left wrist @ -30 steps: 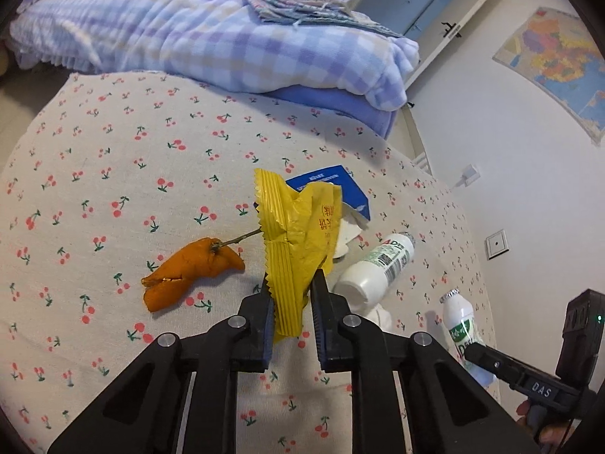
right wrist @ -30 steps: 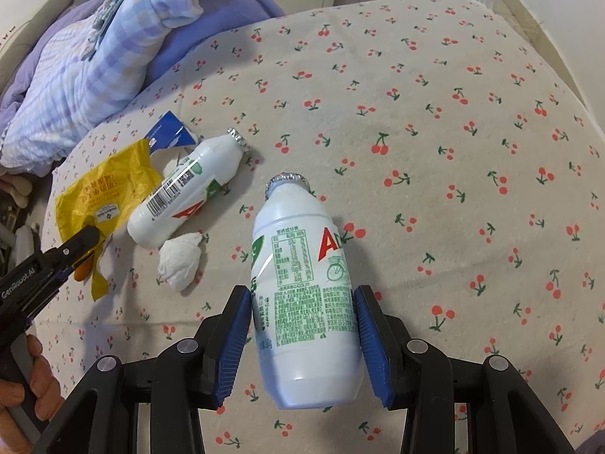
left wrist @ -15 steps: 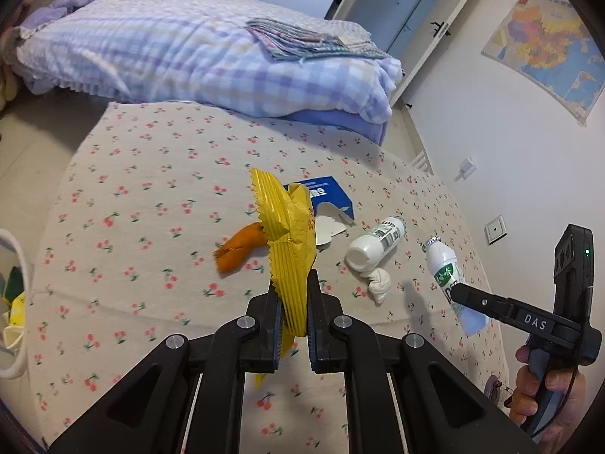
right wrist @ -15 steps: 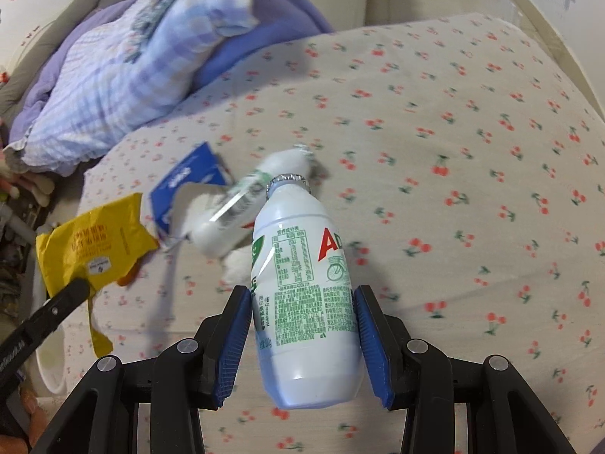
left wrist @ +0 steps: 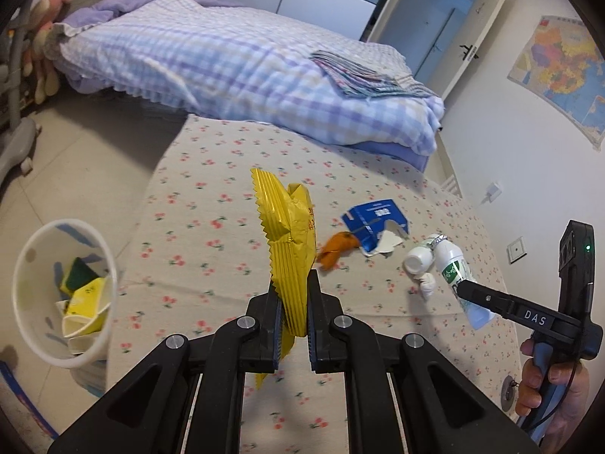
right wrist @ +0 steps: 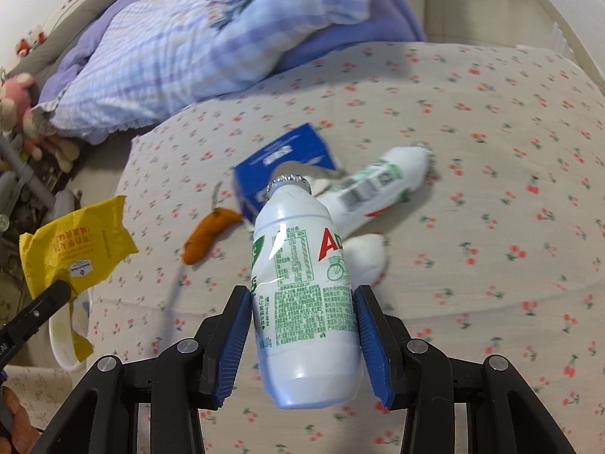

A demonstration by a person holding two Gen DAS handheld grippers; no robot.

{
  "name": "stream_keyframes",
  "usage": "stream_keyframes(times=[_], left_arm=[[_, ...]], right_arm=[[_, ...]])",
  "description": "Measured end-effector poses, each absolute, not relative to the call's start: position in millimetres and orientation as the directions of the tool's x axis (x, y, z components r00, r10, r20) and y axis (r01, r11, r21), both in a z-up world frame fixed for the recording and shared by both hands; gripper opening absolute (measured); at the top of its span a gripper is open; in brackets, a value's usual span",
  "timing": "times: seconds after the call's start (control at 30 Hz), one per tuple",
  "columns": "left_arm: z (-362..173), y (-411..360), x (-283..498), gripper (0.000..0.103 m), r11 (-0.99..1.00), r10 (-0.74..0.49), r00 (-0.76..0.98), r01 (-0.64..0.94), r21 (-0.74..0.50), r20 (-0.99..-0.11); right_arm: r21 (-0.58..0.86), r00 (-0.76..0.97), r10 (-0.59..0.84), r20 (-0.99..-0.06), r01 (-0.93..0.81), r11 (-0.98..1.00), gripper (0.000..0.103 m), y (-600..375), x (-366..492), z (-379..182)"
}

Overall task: Collect trash
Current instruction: 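Carry the yellow wrapper over the wastebasket and open the left gripper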

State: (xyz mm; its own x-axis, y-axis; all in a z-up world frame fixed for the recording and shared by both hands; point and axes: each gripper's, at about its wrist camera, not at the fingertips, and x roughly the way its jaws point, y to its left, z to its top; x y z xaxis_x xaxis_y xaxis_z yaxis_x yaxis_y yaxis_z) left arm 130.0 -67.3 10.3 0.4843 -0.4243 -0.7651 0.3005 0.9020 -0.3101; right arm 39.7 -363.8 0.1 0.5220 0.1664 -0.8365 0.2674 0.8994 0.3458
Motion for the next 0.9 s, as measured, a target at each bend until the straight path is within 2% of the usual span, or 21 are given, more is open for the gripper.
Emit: stream_keyframes(times=[0.27, 0.53, 0.9], left_arm=[[3.1, -18.8, 132.9, 0.01, 0.936, -0.347, 0.5, 0.23, -0.265, -0.793], [-0.5, 33.5, 135.9, 0.01, 0.954, -0.299, 0.519, 0.132, -0.271, -0.801], [-29.3, 120.2, 143.5, 0.011, 0.968, -0.183, 0.475, -0.067, -0.243, -0.86]], right_arm=[[0.332, 0.51, 0.189, -0.839, 0.204, 0.921, 0.049, -317.6, 58.5, 0.7], [0.307, 0.491, 0.202, -0.847, 0.142, 0.941, 0.049, -273.2, 74.3, -3.2], [0.305, 0.458, 0.241, -0.856, 0.069, 0.95, 0.049, -216.7, 93.8, -10.8]])
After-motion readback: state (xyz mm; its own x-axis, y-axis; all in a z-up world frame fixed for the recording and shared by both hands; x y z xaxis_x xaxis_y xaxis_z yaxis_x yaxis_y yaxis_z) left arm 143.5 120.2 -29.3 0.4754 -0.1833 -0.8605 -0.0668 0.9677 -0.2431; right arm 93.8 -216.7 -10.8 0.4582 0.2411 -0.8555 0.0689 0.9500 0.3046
